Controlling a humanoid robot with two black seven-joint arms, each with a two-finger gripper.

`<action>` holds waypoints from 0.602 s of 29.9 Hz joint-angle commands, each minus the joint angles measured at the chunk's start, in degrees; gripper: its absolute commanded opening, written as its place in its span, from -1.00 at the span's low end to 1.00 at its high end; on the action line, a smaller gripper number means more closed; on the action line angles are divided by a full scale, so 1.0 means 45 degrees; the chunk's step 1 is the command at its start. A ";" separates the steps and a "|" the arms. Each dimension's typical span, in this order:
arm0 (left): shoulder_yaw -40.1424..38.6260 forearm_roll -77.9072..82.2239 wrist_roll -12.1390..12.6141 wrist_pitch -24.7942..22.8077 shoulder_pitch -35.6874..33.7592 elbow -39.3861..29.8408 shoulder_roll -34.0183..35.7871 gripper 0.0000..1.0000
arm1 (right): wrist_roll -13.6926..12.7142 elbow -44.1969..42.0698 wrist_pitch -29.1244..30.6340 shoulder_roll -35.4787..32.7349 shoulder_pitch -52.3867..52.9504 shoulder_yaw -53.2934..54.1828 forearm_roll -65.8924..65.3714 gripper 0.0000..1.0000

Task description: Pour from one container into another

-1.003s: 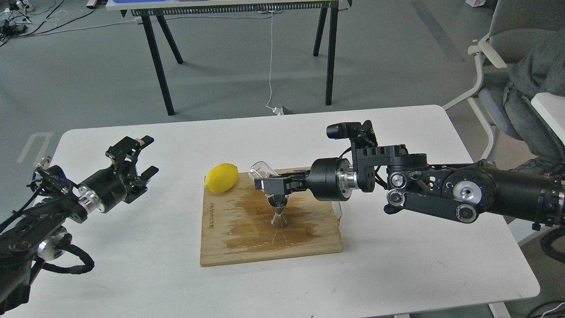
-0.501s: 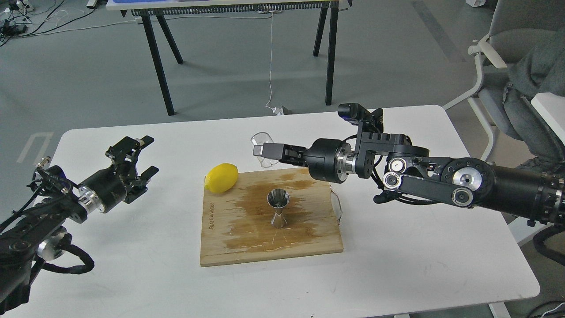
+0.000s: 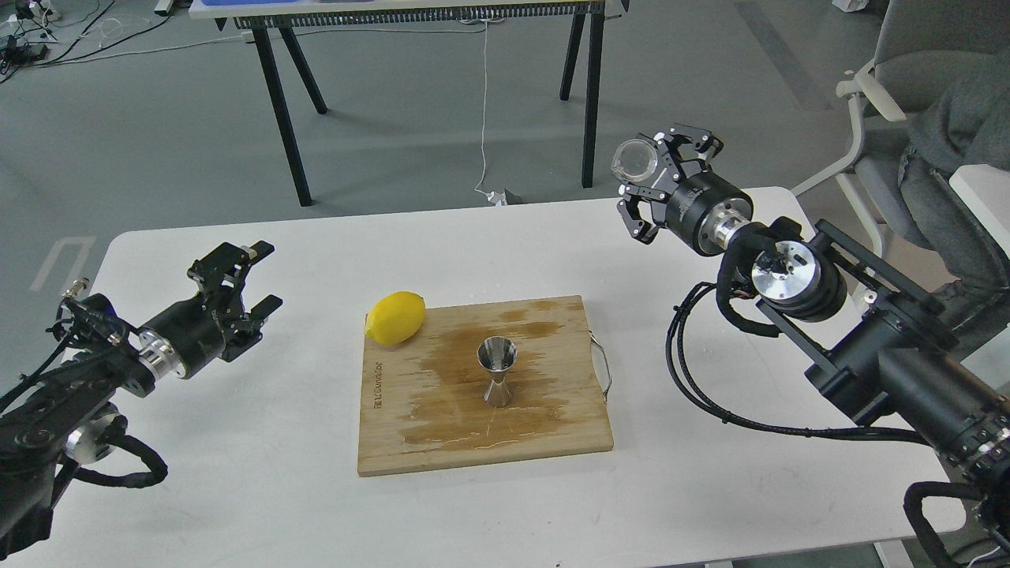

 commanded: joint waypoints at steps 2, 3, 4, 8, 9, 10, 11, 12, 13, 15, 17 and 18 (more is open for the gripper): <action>-0.0005 -0.0014 0.0000 -0.0001 -0.0024 -0.0047 -0.0018 0.98 | -0.0002 -0.0578 -0.0728 0.0017 -0.1585 0.2206 0.2169 -0.17; -0.0005 -0.0014 0.0000 -0.0001 -0.0004 -0.0047 -0.0018 0.98 | -0.0002 -0.0559 -0.0904 0.0017 -0.1840 0.2578 0.2463 -0.17; -0.0005 -0.0014 0.0000 -0.0001 0.0015 -0.0047 0.0021 0.98 | 0.0018 -0.0539 -0.1099 0.0056 -0.2113 0.2988 0.2698 -0.17; -0.0005 -0.0014 0.0000 -0.0001 -0.0004 -0.0047 0.0041 0.98 | 0.0057 -0.0656 -0.2328 0.0563 -0.2662 0.4415 0.2993 -0.17; -0.0005 -0.0014 0.0000 -0.0001 -0.0004 -0.0047 0.0041 0.98 | 0.0038 -0.0676 -0.2699 0.0699 -0.2701 0.4650 0.2993 -0.17; -0.0005 -0.0014 0.0000 -0.0001 -0.0004 -0.0047 0.0060 0.98 | 0.0037 -0.0714 -0.2973 0.0759 -0.2721 0.4749 0.2993 -0.17; -0.0005 -0.0014 0.0000 -0.0001 -0.0024 -0.0047 0.0060 0.98 | 0.0018 -0.0753 -0.3266 0.0779 -0.2721 0.4769 0.3012 -0.17; -0.0005 -0.0014 0.0000 -0.0001 -0.0024 -0.0027 0.0060 0.98 | 0.0018 -0.0773 -0.3482 0.0837 -0.2721 0.4769 0.3032 -0.17; -0.0005 -0.0014 0.0000 -0.0001 -0.0024 -0.0027 0.0080 0.98 | 0.0018 -0.0793 -0.3735 0.0895 -0.2702 0.4769 0.3032 -0.17; -0.0005 -0.0014 0.0000 -0.0001 -0.0043 -0.0027 0.0080 0.98 | 0.0018 -0.0832 -0.4257 0.1090 -0.2701 0.4789 0.3051 -0.17; -0.0005 -0.0014 0.0000 -0.0001 -0.0043 -0.0008 0.0080 0.98 | 0.0018 -0.0832 -0.4257 0.1364 -0.2701 0.4789 0.3032 -0.17; -0.0005 -0.0014 0.0000 -0.0001 -0.0043 -0.0008 0.0080 0.98 | 0.0037 -0.0851 -0.4257 0.1461 -0.2701 0.4789 0.3032 -0.17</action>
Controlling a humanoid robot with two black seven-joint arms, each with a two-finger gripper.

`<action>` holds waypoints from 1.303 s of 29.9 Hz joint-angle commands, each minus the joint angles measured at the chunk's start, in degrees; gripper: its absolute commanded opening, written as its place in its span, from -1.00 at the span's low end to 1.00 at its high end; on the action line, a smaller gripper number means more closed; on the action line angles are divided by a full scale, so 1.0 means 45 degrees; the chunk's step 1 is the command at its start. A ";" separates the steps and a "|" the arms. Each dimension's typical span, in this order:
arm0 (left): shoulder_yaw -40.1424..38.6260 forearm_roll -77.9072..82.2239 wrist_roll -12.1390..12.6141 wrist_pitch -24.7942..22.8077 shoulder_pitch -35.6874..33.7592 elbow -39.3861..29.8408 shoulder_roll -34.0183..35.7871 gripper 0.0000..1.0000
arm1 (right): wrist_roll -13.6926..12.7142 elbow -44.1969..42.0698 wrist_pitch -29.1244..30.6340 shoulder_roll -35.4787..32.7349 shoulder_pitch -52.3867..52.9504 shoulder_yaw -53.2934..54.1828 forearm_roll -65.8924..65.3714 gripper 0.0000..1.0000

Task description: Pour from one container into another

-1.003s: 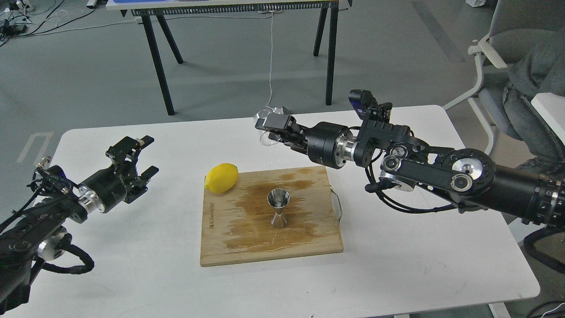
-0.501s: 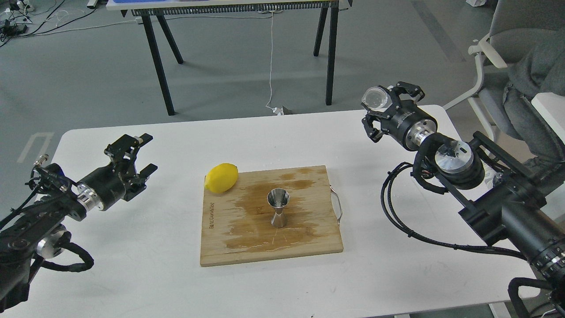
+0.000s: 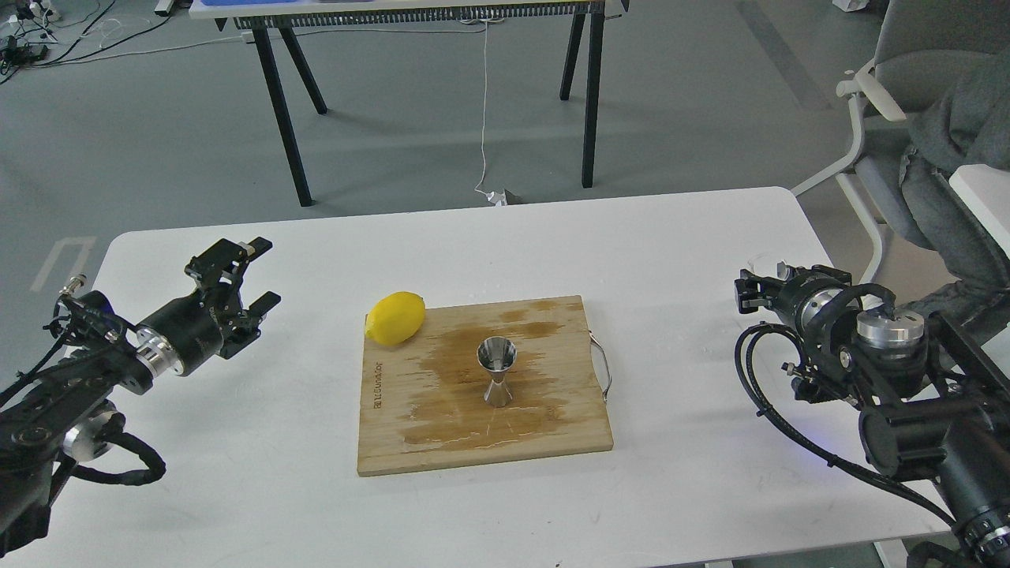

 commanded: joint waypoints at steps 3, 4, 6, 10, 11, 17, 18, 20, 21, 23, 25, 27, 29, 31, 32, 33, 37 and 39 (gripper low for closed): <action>0.0000 0.0001 0.0000 0.0000 -0.0029 0.0017 0.0021 0.98 | 0.0019 -0.0245 -0.0122 0.0643 0.0001 0.0011 -0.0011 -0.17; 0.0020 0.0001 0.0000 0.0000 -0.0048 0.0017 0.0021 0.98 | 0.0019 -0.0246 -0.0122 0.0702 0.0001 0.0031 -0.0011 -0.17; 0.0020 0.0001 0.0000 0.0000 -0.0049 0.0017 0.0040 0.98 | 0.0020 -0.0265 -0.0122 0.0742 0.0001 0.0031 -0.0011 -0.17; 0.0020 0.0001 0.0000 0.0000 -0.0049 0.0017 0.0079 0.98 | 0.0039 -0.0285 -0.0122 0.0918 0.0001 0.0051 -0.0011 -0.17; 0.0020 0.0001 0.0000 0.0000 -0.0049 0.0017 0.0080 0.98 | 0.0039 -0.0304 -0.0122 0.0937 0.0001 0.0051 -0.0011 -0.17; 0.0020 0.0001 0.0000 0.0000 -0.0049 0.0017 0.0138 0.98 | 0.0020 -0.0422 -0.0122 0.0918 0.0001 0.0207 -0.0011 -0.16; 0.0039 0.0001 0.0000 0.0000 -0.0049 0.0017 0.0138 0.98 | 0.0019 -0.0441 -0.0122 0.0898 -0.0019 0.0226 -0.0011 -0.16; 0.0039 0.0001 0.0000 0.0000 -0.0049 0.0017 0.0138 0.98 | 0.0019 -0.0597 -0.0122 0.0879 -0.0019 0.0304 -0.0011 -0.16; 0.0039 0.0001 0.0000 0.0000 -0.0049 0.0017 0.0138 0.98 | 0.0000 -0.0656 -0.0122 0.0859 -0.0019 0.0362 0.0009 -0.16; 0.0039 0.0001 0.0000 0.0000 -0.0049 0.0017 0.0138 0.98 | -0.0020 -0.0676 -0.0122 0.0859 -0.0019 0.0363 -0.0011 -0.16; 0.0020 0.0020 0.0000 0.0000 -0.0049 0.0017 0.0138 0.98 | -0.0020 -0.0715 -0.0122 0.0859 -0.0019 0.0363 -0.0011 -0.16; 0.0020 0.0020 0.0000 0.0000 -0.0049 0.0017 0.0119 0.98 | -0.0020 -0.0928 -0.0122 0.0878 -0.0019 0.0344 -0.0011 -0.15; 0.0020 0.0020 0.0000 0.0000 -0.0049 0.0017 0.0119 0.98 | -0.0020 -0.1105 -0.0122 0.0898 -0.0019 0.0305 -0.0011 -0.13; 0.0039 0.0020 0.0000 0.0000 -0.0049 0.0017 0.0099 0.98 | -0.0020 -0.1144 -0.0122 0.0898 -0.0019 0.0266 -0.0011 -0.11; 0.0039 0.0020 0.0000 0.0000 -0.0049 0.0037 0.0099 0.98 | -0.0020 -0.1144 -0.0122 0.0898 -0.0019 0.0246 -0.0011 -0.11; 0.0039 0.0020 0.0000 0.0000 -0.0049 0.0037 0.0099 0.98 | -0.0020 -0.1144 -0.0122 0.0898 -0.0019 0.0227 -0.0011 -0.10; 0.0039 0.0020 0.0000 0.0000 -0.0049 0.0037 0.0099 0.98 | -0.0020 -0.1144 -0.0122 0.0898 -0.0019 0.0207 -0.0011 -0.02; 0.0039 0.0020 0.0000 0.0000 -0.0049 0.0037 0.0118 0.98 | -0.0020 -0.1125 -0.0122 0.0898 -0.0019 0.0187 -0.0011 0.02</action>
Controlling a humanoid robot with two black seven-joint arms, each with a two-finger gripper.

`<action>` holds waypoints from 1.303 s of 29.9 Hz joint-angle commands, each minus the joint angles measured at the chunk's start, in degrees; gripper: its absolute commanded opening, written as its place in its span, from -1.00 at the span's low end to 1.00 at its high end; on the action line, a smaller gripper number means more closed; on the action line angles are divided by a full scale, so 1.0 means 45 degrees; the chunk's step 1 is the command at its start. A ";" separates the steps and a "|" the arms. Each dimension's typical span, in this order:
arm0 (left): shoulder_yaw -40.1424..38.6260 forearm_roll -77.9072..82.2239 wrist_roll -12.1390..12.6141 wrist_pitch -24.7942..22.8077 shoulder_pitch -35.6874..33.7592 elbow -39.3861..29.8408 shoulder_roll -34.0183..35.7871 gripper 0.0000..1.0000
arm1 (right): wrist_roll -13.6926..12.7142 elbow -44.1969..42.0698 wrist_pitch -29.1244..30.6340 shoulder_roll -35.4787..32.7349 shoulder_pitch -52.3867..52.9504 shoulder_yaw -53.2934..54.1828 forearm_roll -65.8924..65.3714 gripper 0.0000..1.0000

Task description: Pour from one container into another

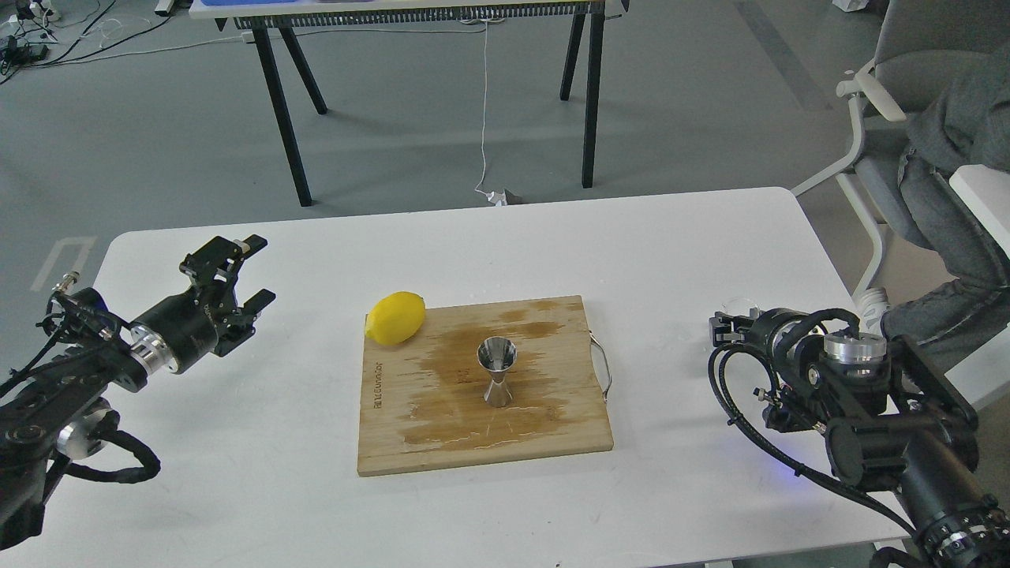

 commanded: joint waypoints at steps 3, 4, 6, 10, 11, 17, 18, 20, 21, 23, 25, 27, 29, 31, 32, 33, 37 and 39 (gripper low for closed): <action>0.0002 0.0000 0.0000 0.0000 -0.0019 0.0000 0.0019 0.98 | 0.0001 0.0042 0.0000 0.0000 0.0000 -0.0051 -0.0001 0.13; 0.0022 0.0000 0.0000 0.0000 -0.0019 0.0000 0.0039 0.98 | 0.0001 0.0043 0.0000 0.0000 0.0000 -0.0051 -0.0001 0.18; 0.0022 0.0000 0.0000 0.0000 -0.0019 0.0019 0.0039 0.98 | 0.0001 0.0062 0.0000 0.0019 0.0000 -0.0090 -0.0001 0.25; 0.0022 0.0000 0.0000 0.0000 0.0001 0.0000 0.0039 0.98 | 0.0001 0.0062 0.0000 0.0039 0.0000 -0.0090 -0.0001 0.35; 0.0022 0.0000 0.0000 0.0000 0.0001 0.0000 0.0039 0.98 | 0.0001 0.0062 0.0000 0.0039 0.0000 -0.0090 -0.0001 0.36; 0.0022 0.0000 0.0000 0.0000 0.0001 0.0000 0.0039 0.98 | 0.0020 0.0082 0.0000 0.0020 0.0000 -0.0052 -0.0001 0.62; 0.0022 0.0000 0.0000 0.0000 0.0001 0.0000 0.0039 0.98 | 0.0020 0.0082 0.0000 0.0020 0.0000 -0.0051 -0.0001 0.70; 0.0022 0.0000 0.0000 0.0000 0.0001 0.0000 0.0039 0.98 | 0.0040 0.0082 0.0000 0.0039 0.0020 -0.0051 -0.0020 0.91; 0.0022 0.0000 0.0000 0.0000 0.0001 0.0000 0.0039 0.98 | 0.0040 0.0082 0.0000 0.0039 0.0020 -0.0051 -0.0020 0.93; 0.0022 0.0000 0.0000 0.0000 0.0001 0.0000 0.0039 0.98 | 0.0040 0.0101 0.0000 0.0039 0.0078 -0.0051 -0.0020 0.95; 0.0022 0.0000 0.0000 0.0000 0.0001 0.0000 0.0039 0.98 | 0.0040 0.0082 0.0000 0.0020 0.0176 -0.0090 -0.0040 0.96; 0.0022 0.0000 0.0000 0.0000 0.0001 0.0000 0.0019 0.98 | 0.0040 0.0082 0.0000 0.0000 0.0254 -0.0110 -0.0079 0.97; 0.0022 0.0000 0.0000 0.0000 0.0001 0.0000 0.0019 0.98 | 0.0040 0.0082 0.0000 -0.0039 0.0507 -0.0129 -0.0118 0.97; 0.0022 0.0000 0.0000 0.0000 0.0001 0.0000 0.0019 0.98 | 0.0020 0.0082 0.0000 -0.0078 0.0761 -0.0149 -0.0157 0.97; 0.0022 0.0000 0.0000 0.0000 0.0001 0.0000 0.0019 0.98 | 0.0020 0.0082 0.0000 -0.0117 0.0917 -0.0149 -0.0176 0.97; 0.0022 0.0000 0.0000 0.0000 0.0001 0.0000 0.0019 0.98 | 0.0001 0.0101 0.0000 -0.0156 0.1054 -0.0168 -0.0196 0.97; 0.0002 0.0000 0.0000 0.0000 -0.0019 0.0000 0.0039 0.98 | -0.0369 0.0199 0.0000 -0.1013 0.1990 -0.1570 -0.0254 0.97; 0.0002 0.0000 0.0000 0.0000 -0.0038 0.0000 0.0058 0.98 | -0.0837 0.0296 0.0000 -0.1676 0.2537 -0.2585 -0.0487 0.97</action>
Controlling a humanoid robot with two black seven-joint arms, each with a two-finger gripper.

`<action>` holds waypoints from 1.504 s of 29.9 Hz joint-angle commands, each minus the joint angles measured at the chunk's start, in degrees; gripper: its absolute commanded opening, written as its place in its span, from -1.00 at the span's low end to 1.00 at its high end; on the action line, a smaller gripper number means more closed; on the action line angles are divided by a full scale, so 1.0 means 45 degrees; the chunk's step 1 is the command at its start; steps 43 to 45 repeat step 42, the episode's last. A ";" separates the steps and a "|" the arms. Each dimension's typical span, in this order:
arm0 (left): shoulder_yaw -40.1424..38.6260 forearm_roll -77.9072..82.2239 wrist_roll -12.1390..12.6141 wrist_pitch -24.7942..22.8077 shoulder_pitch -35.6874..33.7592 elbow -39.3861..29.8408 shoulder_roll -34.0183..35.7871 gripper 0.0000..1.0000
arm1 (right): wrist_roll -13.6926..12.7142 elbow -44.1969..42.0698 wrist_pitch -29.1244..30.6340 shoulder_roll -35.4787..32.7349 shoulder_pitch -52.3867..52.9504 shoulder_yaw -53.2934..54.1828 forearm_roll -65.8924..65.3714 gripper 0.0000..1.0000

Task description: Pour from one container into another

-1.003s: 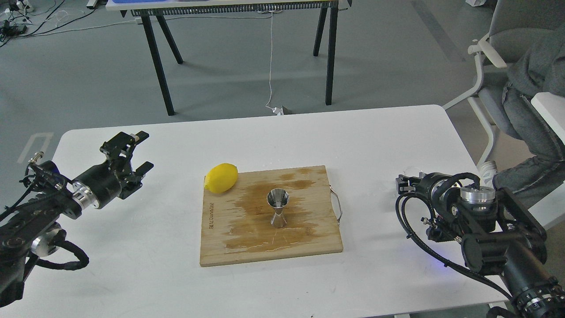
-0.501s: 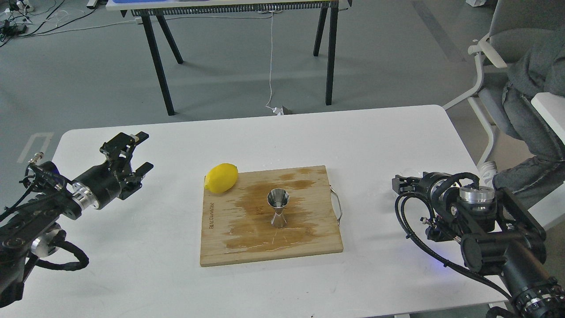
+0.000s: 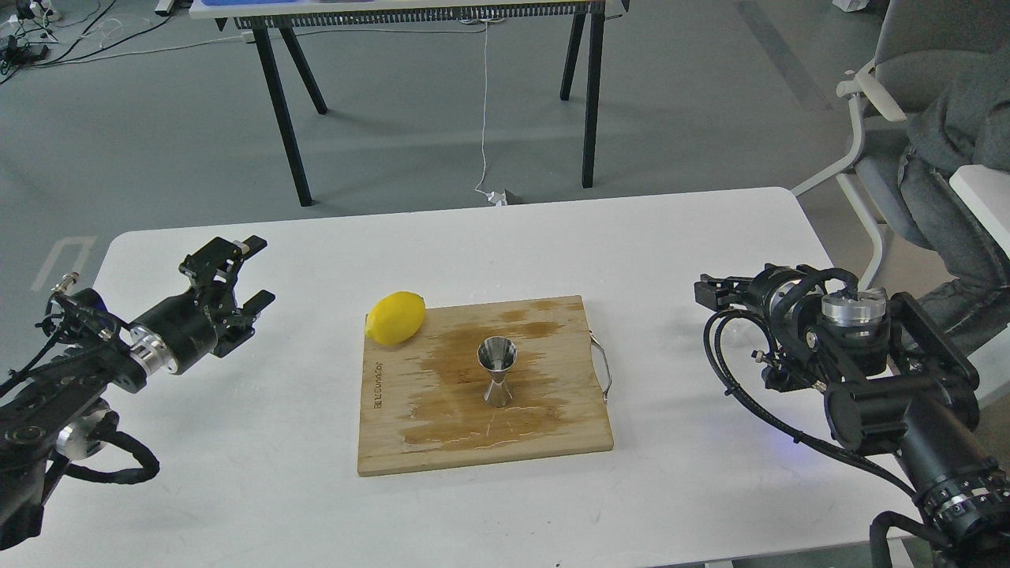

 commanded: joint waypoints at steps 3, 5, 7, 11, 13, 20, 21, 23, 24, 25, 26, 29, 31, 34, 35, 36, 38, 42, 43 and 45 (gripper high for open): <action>-0.0031 0.0000 0.0000 0.0000 -0.0053 0.0020 0.0094 0.98 | -0.1524 0.0643 0.2440 -0.1674 0.1049 -0.2813 -0.1260 0.97; -0.0070 -0.0020 0.0000 0.0000 -0.0092 0.0001 0.0327 0.98 | -0.1937 0.0703 0.4882 -0.2221 0.1068 -0.3227 -0.2159 0.97; -0.0206 -0.0039 0.0000 0.0000 -0.0111 0.0001 0.0504 0.98 | -0.1977 0.0607 0.7578 -0.2671 0.1049 -0.3365 -0.2864 0.97; -0.0539 -0.0487 0.0000 0.0000 -0.0189 0.0001 0.0582 0.98 | -0.1899 0.0178 1.1935 -0.3355 0.0971 -0.3423 -0.3257 0.97; -0.0559 -0.0838 0.0000 0.0000 -0.0189 0.0001 0.0660 0.98 | -0.1685 -0.0193 1.2445 -0.3512 0.0951 -0.3501 -0.3257 0.97; -0.0676 -0.2226 0.0000 0.0000 -0.0539 -0.0233 0.1245 0.98 | -0.1547 -0.0996 1.2445 -0.3552 0.1029 -0.3736 -0.3277 0.97; -0.0715 -0.2265 0.0000 0.0000 -0.0734 -0.0253 0.1343 0.98 | -0.1547 -0.0996 1.2445 -0.3552 0.1068 -0.3717 -0.3277 0.97; -0.0773 -0.2285 0.0000 0.0000 -0.1106 -0.0292 0.1461 0.98 | -0.1547 -0.0996 1.2445 -0.3552 0.1107 -0.3658 -0.3277 0.97; -0.0793 -0.2324 0.0000 0.0000 -0.1262 -0.0350 0.1539 0.98 | -0.1547 -0.0996 1.2445 -0.3571 0.1146 -0.3619 -0.3257 0.97; -0.0851 -0.2324 0.0000 0.0000 -0.1496 -0.0486 0.1694 0.98 | -0.1547 -0.0996 1.2445 -0.3610 0.1205 -0.3619 -0.3276 0.97; -0.0948 -0.2324 0.0000 0.0000 -0.1711 -0.0642 0.1870 0.98 | -0.1547 -0.0996 1.2445 -0.3688 0.1302 -0.3619 -0.3277 0.97; -0.0970 -0.2324 0.0000 0.0000 -0.2083 -0.0781 0.1950 0.98 | -0.1547 -0.1015 1.2445 -0.4020 0.1712 -0.3658 -0.3257 0.97; -0.0950 -0.2324 0.0000 0.0000 -0.2143 -0.0781 0.1872 0.98 | -0.1547 -0.1015 1.2445 -0.4157 0.1849 -0.3580 -0.3257 0.97; -0.0871 -0.2285 0.0000 0.0000 -0.2104 -0.0800 0.1813 0.98 | -0.1547 -0.1054 1.2445 -0.4235 0.1986 -0.3541 -0.3257 0.97; -0.0871 -0.2285 0.0000 0.0000 -0.2065 -0.0800 0.1735 0.98 | -0.1547 -0.1112 1.2445 -0.4294 0.2044 -0.3541 -0.3257 0.97; -0.0871 -0.2285 0.0000 0.0000 -0.2045 -0.0800 0.1657 0.98 | -0.1547 -0.1171 1.2445 -0.4352 0.2084 -0.3560 -0.3257 0.97; -0.0871 -0.2285 0.0000 0.0000 -0.1987 -0.0781 0.1540 0.98 | -0.1547 -0.1211 1.2445 -0.4372 0.2181 -0.3560 -0.3257 0.97; -0.0891 -0.2285 0.0000 0.0000 -0.1967 -0.0781 0.1559 0.98 | -0.1547 -0.1366 1.2445 -0.4392 0.2279 -0.3560 -0.3257 0.97; -0.0891 -0.2285 0.0000 0.0000 -0.1967 -0.0781 0.1559 0.98 | -0.1547 -0.1366 1.2445 -0.4392 0.2279 -0.3560 -0.3257 0.97; -0.0891 -0.2285 0.0000 0.0000 -0.1967 -0.0781 0.1559 0.98 | -0.1547 -0.1366 1.2445 -0.4392 0.2279 -0.3560 -0.3257 0.97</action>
